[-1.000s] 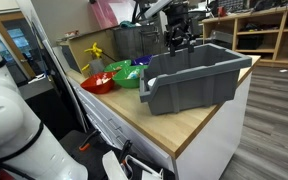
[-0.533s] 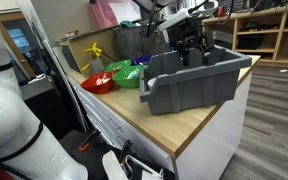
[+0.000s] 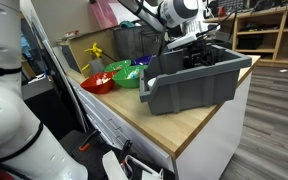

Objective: Pick up the brown object from the gray storage container and put it in the navy blue bowl

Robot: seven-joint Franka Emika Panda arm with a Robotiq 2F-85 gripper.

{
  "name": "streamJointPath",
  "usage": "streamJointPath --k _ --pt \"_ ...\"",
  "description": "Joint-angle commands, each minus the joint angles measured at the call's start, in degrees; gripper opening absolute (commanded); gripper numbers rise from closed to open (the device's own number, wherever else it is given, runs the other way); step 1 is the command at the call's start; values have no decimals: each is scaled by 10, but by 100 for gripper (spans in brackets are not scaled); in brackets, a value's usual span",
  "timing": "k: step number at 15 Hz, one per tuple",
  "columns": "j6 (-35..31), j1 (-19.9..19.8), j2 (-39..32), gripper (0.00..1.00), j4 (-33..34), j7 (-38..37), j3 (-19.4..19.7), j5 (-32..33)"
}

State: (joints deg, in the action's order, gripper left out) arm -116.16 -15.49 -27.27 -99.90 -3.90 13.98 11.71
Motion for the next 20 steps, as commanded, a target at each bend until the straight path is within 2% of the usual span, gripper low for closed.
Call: streamJointPath --k 1,9,17,18,19,20 --pt "0 4 -27 100 34 -7 2 1" --pt "-5 5 -40 100 50 -4 10 22" --pt "-75 9 -60 100 33 -2 5 39" --pt "-91 10 -65 95 30 -2 4 38" --pt "-103 11 -68 75 28 -1 4 38" --pt "-120 13 -70 71 23 3 3 40"
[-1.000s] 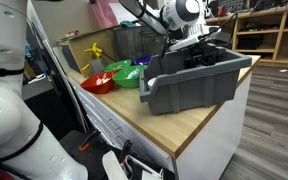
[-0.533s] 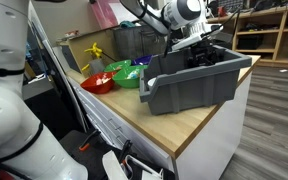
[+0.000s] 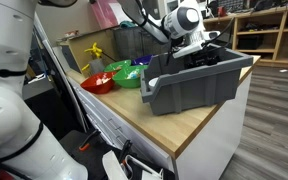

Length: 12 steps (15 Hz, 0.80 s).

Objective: Pick up the brown object from the gray storage container and put it in the navy blue bowl

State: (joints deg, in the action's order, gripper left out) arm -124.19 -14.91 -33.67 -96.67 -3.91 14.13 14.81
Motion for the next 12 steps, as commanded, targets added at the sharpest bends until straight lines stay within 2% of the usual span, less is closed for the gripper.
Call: streamJointPath --k 1,4,10,12 --pt "-50 9 -6 68 -13 7 2 10" --pt "-67 14 6 44 -29 24 1 17" --pt "-78 21 39 2 -74 61 -1 27" --pt "-79 24 50 0 -90 66 0 36"
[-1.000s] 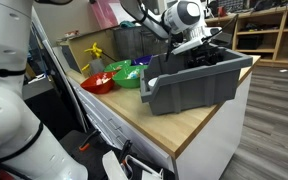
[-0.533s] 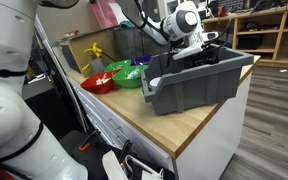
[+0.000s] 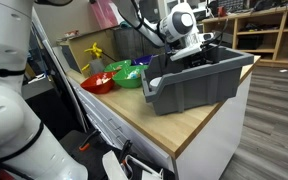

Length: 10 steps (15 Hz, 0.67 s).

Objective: Pick up the brown object from the gray storage container and put it in the navy blue bowl

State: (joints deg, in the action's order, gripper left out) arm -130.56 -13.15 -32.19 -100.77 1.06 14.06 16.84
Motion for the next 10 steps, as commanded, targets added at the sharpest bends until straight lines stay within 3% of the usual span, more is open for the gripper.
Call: streamJointPath --k 1,10 --pt "-16 9 41 0 -56 15 1 21" --pt "1 25 120 2 -119 5 1 44"
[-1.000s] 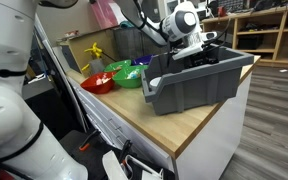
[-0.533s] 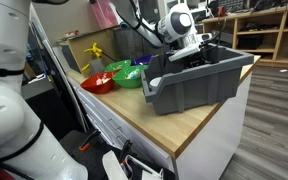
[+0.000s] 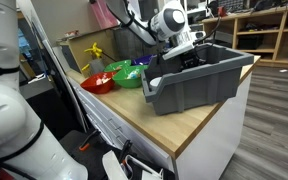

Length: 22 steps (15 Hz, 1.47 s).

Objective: Pick up the brown object from the gray storage container and put it in the navy blue bowl

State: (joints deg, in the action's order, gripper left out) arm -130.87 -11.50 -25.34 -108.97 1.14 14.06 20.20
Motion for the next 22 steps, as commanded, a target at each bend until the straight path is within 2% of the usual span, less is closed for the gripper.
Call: streamJointPath --k 1,6,16,22 --pt "7 9 60 2 -38 3 1 9" --pt "42 22 107 2 -40 -18 0 11" --pt "260 41 217 2 -45 -36 -43 -21" --pt "350 50 248 2 -51 -25 -72 -112"
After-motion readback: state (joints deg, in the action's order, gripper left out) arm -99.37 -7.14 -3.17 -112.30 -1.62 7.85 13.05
